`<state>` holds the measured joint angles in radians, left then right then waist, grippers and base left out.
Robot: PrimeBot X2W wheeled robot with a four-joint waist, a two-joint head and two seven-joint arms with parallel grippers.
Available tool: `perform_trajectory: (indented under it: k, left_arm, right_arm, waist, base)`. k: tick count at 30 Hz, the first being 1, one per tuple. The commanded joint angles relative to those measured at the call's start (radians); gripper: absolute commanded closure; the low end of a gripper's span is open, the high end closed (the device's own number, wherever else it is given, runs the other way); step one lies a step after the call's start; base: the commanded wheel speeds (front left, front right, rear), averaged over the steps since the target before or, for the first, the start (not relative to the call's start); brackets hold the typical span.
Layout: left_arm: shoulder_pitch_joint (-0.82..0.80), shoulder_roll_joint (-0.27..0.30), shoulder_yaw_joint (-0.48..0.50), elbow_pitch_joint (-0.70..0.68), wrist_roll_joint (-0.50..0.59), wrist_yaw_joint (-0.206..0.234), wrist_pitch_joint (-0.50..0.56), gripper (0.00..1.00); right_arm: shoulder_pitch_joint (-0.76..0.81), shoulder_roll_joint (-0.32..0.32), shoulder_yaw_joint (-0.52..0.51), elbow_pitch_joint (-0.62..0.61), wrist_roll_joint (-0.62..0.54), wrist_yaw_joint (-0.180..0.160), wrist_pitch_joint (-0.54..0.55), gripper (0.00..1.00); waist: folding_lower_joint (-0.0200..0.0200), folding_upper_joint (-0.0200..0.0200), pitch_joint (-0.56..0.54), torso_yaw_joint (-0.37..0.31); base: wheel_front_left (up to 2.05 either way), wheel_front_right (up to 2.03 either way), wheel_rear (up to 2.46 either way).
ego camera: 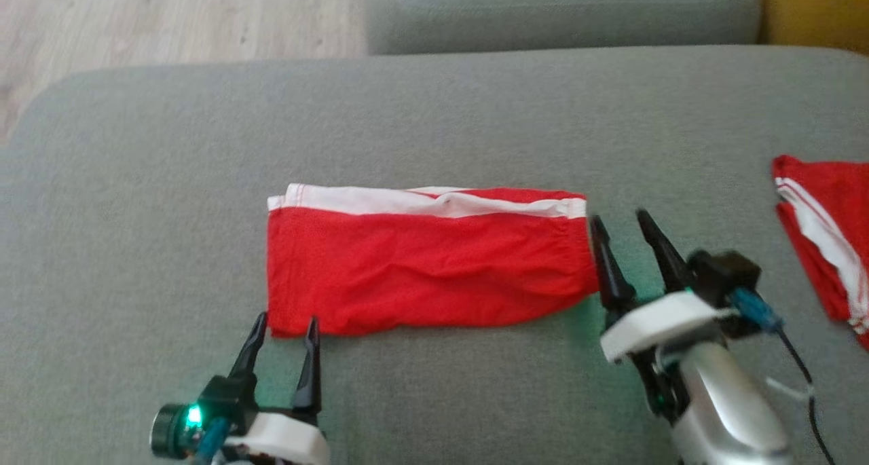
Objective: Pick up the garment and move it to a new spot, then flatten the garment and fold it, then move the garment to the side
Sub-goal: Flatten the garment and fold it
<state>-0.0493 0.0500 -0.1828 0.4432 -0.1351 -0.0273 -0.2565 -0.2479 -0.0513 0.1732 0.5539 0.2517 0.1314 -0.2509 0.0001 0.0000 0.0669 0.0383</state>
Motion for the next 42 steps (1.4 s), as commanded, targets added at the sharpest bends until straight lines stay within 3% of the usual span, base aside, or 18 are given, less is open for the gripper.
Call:
perform_trajectory:
  k: [1,6,10,16,19,24,32,35,39,42]
  left_arm:
    - [-0.057,0.001,0.011,-0.035,-0.009,0.002,-0.005,0.0]
    - [-0.073,0.0,-0.02,-0.029,-0.022,0.005,-0.005,0.0]
    - [-0.083,0.0,-0.033,-0.028,-0.023,0.003,-0.005,0.0]
    - [-0.086,0.0,-0.024,-0.032,-0.021,0.006,-0.005,0.0]
    - [-0.087,0.0,-0.021,-0.03,-0.018,0.006,-0.005,0.0]
    - [-0.094,0.0,-0.02,-0.028,-0.018,0.007,-0.005,0.0]
    - [-0.089,0.0,-0.02,-0.02,-0.029,0.005,-0.005,0.0]
    - [-0.076,0.0,-0.025,-0.013,-0.038,0.007,-0.005,0.0]
    - [-0.06,0.0,-0.045,0.001,-0.051,0.005,-0.005,0.0]
    - [-0.054,0.0,-0.066,0.014,-0.059,0.003,-0.005,0.0]
  right_arm:
    - [-0.078,0.001,0.057,-0.019,0.026,-0.001,-0.011,0.0]
    - [-0.122,0.001,0.105,0.066,0.056,-0.001,-0.011,0.0]
    - [-0.127,0.001,0.079,0.217,0.071,-0.001,-0.011,0.0]
    - [-0.12,0.001,0.138,0.295,0.147,-0.001,-0.011,0.0]
    - [-0.119,0.001,0.198,0.327,0.211,-0.001,-0.011,1.0]
    - [-0.145,0.001,0.199,0.35,0.263,-0.001,-0.011,1.0]
    - [-0.166,-0.014,-0.028,0.316,0.149,-0.001,-0.011,1.0]
    - [-0.171,-0.014,-0.065,0.27,0.132,-0.001,-0.011,1.0]
    - [-0.179,-0.002,0.015,0.198,0.212,-0.001,-0.001,1.0]
    - [-0.17,0.0,0.157,0.094,0.381,-0.001,0.048,1.0]
  waist:
    - [-0.0001,0.0,0.031,0.028]
    - [-0.0001,0.0,0.066,0.067]
    - [-0.0001,0.0,0.09,0.094]
    - [-0.0001,0.0,0.105,0.092]
    - [-0.0001,0.0,0.109,0.085]
    - [-0.0001,0.0,0.111,0.068]
    - [-0.0001,0.0,0.085,0.047]
    - [-0.0001,0.0,0.068,0.045]
    - [-0.0001,0.0,0.042,0.055]
    - [-0.0001,0.0,0.027,0.077]
  base:
    - [0.0,0.0,0.0]
    - [0.0,0.0,0.0]
    - [0.0,0.0,0.0]
    - [0.0,0.0,0.0]
    - [0.0,0.0,0.0]
    - [0.0,0.0,0.0]
    - [0.0,0.0,0.0]
    - [0.0,0.0,0.0]
    - [0.0,0.0,0.0]
    - [0.0,0.0,0.0]
